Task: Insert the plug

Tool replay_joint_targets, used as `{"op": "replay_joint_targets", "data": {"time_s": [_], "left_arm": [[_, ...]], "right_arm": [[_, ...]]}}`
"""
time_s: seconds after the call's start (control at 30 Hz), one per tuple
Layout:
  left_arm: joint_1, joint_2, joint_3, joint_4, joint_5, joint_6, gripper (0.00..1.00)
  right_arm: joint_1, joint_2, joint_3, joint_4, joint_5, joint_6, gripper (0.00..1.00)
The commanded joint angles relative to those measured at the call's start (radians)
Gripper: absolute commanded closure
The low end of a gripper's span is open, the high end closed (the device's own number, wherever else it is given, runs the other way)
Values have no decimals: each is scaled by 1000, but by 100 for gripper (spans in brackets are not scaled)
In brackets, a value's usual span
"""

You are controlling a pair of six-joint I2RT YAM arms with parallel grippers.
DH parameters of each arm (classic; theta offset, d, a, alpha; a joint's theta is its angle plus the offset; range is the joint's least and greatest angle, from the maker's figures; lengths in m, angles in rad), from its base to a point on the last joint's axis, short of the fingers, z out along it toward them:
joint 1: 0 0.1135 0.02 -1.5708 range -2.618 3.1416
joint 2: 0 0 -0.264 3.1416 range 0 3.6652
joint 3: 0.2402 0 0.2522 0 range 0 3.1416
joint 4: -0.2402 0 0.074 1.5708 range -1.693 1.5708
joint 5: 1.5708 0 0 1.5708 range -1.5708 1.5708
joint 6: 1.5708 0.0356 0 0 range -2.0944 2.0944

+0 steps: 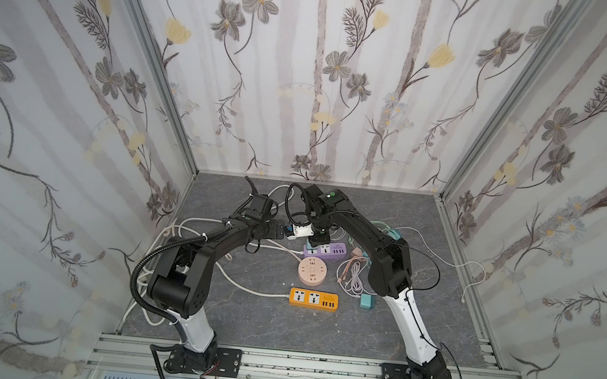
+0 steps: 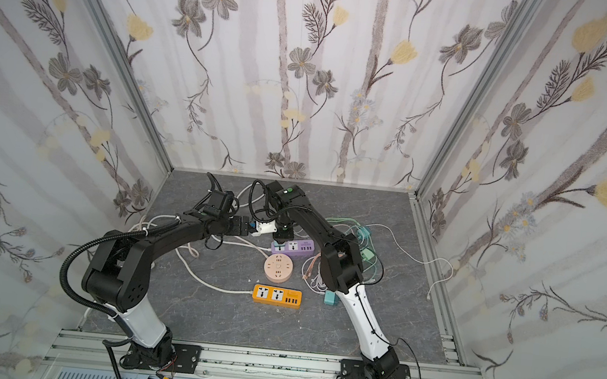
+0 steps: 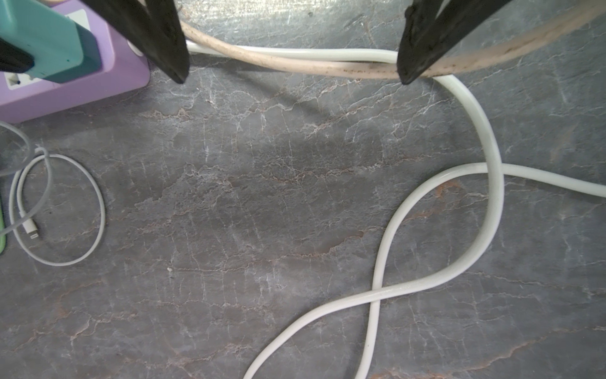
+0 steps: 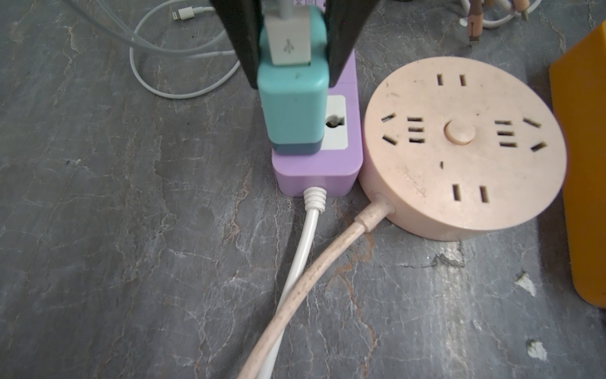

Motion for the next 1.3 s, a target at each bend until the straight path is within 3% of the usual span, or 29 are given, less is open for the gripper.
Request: {"op": "replay_joint_targets", "data": {"time_s": [0.0,0.37,0.47,0.53,0.7,0.87,1.03,1.17,1.27], "left_arm": [[0,-2,13,-5,-18,-10,0],[0,-39,-5,-24,-43,-5,0],[0,-47,-17,-19,-38,-8,0],[-2,-50,-24,-11,-31,-11,0],[-78,-37,-11,-10,-113,84,0],[-108,3,19,-6,-83,91,0],[-135,28,58,-1,-171,59,0],[-152,28,83,-9,-275,38,0],[-174,14,79,34,-246,65,0]], "right_arm": [[5,13,0,8,-56,-3,71],[-3,-56,-7,-40,-62,-1,43],[-5,-95,-41,-39,-66,6,22],[-5,-125,-65,-39,-70,11,1],[-18,-223,-170,-34,-115,35,1],[-48,-377,-369,48,-183,75,1],[-116,-570,-580,130,-326,145,1],[-221,-734,-785,230,-512,246,1],[-270,-796,-888,290,-585,299,1]]}}
